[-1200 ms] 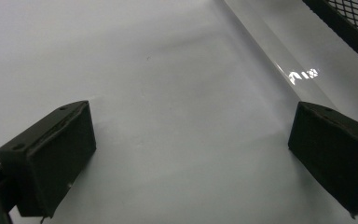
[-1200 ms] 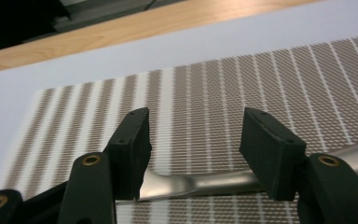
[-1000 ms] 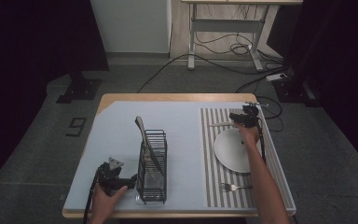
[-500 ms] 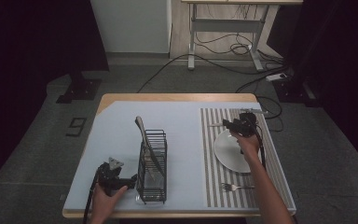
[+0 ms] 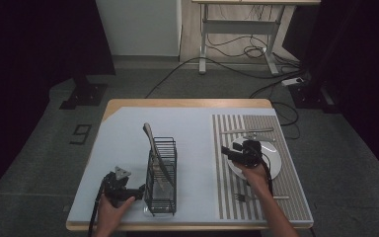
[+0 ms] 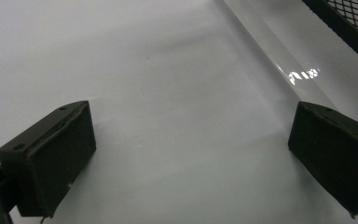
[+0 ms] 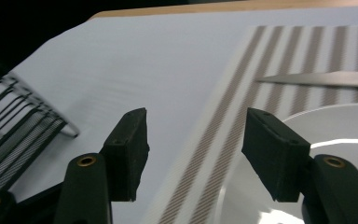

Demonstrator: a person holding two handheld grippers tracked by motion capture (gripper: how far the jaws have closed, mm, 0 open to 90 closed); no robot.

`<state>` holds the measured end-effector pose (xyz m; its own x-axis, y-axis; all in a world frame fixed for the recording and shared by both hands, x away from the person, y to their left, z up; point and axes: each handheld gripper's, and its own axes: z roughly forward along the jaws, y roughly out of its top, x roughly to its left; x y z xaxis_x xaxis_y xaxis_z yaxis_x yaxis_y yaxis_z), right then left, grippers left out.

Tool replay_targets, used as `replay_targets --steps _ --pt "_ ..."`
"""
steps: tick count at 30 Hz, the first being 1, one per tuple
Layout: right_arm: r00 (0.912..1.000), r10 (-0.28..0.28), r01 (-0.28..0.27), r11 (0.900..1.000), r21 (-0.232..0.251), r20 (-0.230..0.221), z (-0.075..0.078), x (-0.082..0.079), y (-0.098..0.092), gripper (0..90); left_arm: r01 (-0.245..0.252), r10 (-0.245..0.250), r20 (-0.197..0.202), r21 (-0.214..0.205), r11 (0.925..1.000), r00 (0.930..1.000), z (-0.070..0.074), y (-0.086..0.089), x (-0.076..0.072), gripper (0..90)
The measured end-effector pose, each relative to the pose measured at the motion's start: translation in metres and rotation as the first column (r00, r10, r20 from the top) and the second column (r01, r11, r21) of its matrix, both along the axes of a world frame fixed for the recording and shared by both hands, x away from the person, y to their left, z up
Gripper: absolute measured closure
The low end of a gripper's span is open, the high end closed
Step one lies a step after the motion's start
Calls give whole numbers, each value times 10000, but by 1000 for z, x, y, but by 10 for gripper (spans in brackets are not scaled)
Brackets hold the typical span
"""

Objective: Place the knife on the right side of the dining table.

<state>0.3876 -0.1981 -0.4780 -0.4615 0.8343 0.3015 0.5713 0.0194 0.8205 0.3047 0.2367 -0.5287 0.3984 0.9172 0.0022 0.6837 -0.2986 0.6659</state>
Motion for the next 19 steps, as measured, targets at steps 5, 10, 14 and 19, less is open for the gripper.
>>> replay_targets --steps 5,10,14,19 --pt "9977 670 -671 9977 -89 -23 -4 -17 17 399 2 -2 -1 2 10000 10000 0 0 0 1" --pt "9917 1286 -1286 9916 -139 -36 -8 -32 33 398 0 0 5 3 10000 10000 0 0 0 1" --pt "9887 1500 -1502 9881 -341 -67 -11 -37 41 398 4 -4 17 9 10000 10000 0 0 0 3" --pt "9897 1435 -1434 9888 -418 -23 -14 -37 43 396 3 -3 7 4 10000 10000 0 0 0 2"
